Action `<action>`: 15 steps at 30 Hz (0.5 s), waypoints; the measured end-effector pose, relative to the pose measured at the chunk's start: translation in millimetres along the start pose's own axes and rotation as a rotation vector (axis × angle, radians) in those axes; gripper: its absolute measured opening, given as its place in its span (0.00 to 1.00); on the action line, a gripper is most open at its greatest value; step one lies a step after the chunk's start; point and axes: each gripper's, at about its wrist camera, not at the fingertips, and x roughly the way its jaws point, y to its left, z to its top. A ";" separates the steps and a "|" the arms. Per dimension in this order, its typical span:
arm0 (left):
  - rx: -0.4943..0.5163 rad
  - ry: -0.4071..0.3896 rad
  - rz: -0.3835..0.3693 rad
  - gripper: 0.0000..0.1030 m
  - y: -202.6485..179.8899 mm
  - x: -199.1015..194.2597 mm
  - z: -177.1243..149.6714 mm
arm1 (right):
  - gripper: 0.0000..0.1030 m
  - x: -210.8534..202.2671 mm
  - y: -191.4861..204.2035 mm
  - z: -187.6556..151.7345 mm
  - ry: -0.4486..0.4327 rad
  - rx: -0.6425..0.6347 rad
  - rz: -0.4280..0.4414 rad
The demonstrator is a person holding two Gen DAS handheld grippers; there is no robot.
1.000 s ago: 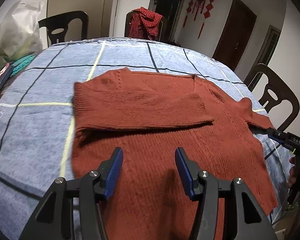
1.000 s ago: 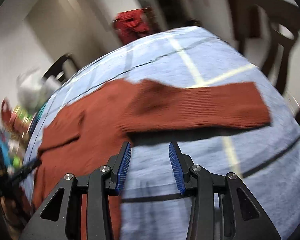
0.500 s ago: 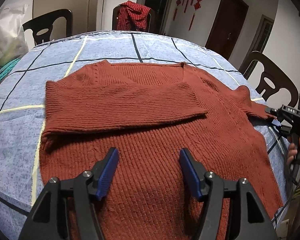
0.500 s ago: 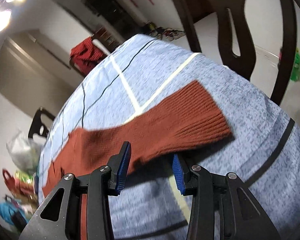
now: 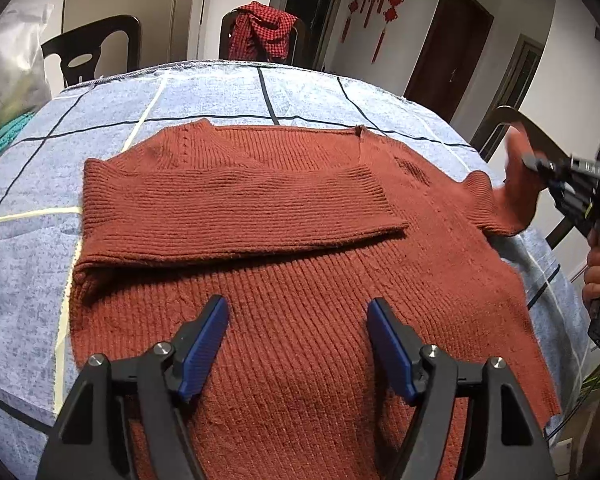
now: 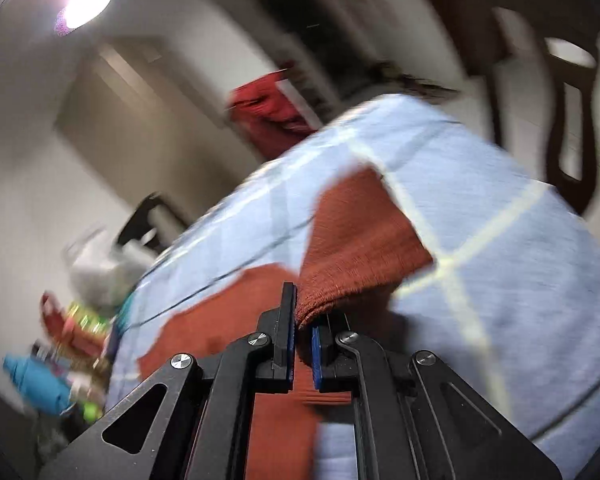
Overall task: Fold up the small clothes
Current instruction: 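Grasp the other sleeve with the right gripper and fold it across the body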
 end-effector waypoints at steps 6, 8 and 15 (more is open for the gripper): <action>-0.015 -0.005 -0.018 0.73 1.8 -1.9 -1.5 | 0.07 58.7 73.8 -28.8 0.159 -0.180 0.150; -0.021 -0.007 -0.027 0.73 3.1 -2.4 -1.5 | 0.07 83.7 85.3 -46.0 0.236 -0.213 0.164; -0.045 -0.018 -0.064 0.73 7.1 -6.3 -1.3 | 0.22 115.2 95.8 -92.1 0.397 -0.309 0.158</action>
